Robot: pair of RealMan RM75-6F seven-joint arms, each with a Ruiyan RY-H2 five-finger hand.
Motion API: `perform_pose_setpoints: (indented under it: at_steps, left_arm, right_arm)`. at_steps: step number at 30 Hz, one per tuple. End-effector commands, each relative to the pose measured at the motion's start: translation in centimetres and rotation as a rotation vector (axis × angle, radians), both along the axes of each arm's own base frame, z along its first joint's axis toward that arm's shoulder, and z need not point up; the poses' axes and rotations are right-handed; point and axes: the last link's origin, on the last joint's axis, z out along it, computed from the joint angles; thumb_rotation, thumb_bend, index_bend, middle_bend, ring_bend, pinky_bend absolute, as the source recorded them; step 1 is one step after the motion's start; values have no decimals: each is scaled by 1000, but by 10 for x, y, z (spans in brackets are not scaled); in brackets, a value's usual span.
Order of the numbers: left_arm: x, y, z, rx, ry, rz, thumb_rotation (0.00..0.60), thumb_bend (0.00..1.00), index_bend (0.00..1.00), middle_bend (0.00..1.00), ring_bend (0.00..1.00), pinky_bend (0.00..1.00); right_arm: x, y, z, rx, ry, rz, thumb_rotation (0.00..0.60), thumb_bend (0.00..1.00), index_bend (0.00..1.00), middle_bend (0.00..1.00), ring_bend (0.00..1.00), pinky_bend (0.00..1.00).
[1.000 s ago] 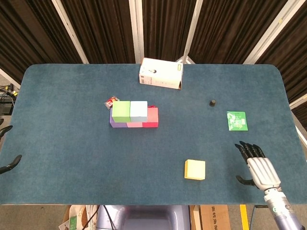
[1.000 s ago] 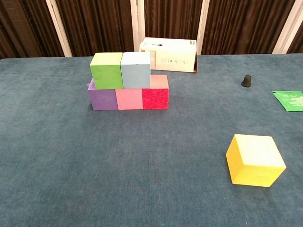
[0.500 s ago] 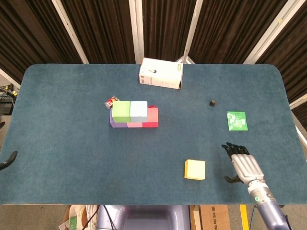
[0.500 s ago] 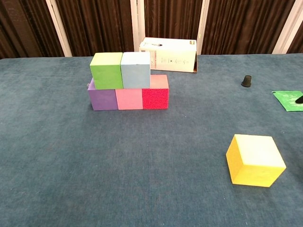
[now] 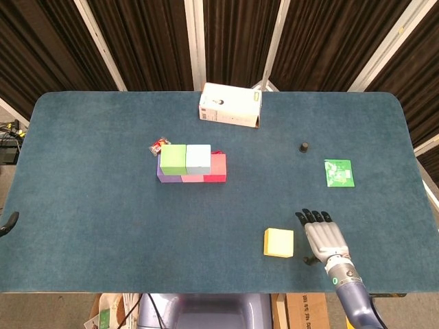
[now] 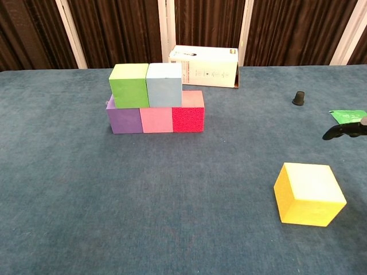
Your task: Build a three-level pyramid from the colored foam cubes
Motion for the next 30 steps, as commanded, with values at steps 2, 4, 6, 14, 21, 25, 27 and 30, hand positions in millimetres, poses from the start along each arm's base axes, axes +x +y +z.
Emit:
perform_pose_setpoints:
  at_steps: [2,4,6,14,21,25,27,30]
  left_arm:
    - [-1,0,0,3,-2,7,600,317,119,0,0,0]
    - [-1,1,0,4,-3,11,600,317,119,0,0,0]
    - [-1,1,-1,4,-2,14,600,317,119,0,0,0]
    - [-2,2,0,12,-10,27,600,317,119,0,0,0]
    - [-3,3,1,19,-15,39,600,317,119,0,0,0]
    - [-4,3,2,27,-17,44,600,317,119,0,0,0]
    - [-4,3,2,31,-20,47,600,317,119,0,0,0]
    - [-4,3,2,34,-22,50,600,317,120,0,0,0]
  right_arm:
    - [4,4,-1,22,2,-8,600,228,74,51,0,0]
    - [6,6,-1,37,6,-14,600,228,74,52,0,0]
    - [9,6,-3,45,1,-12,600,228,74,55,0,0]
    - [21,8,-16,40,-64,-16,600,228,74,100,0,0]
    - [25,7,-28,28,-67,-22,600,228,74,119,0,0]
    - [26,4,-34,12,-70,-34,600,228,74,142,0,0]
    - [27,3,-37,0,-71,-38,600,228,74,155,0,0]
    - [28,2,-40,-2,-62,-37,600,228,74,178,0,0]
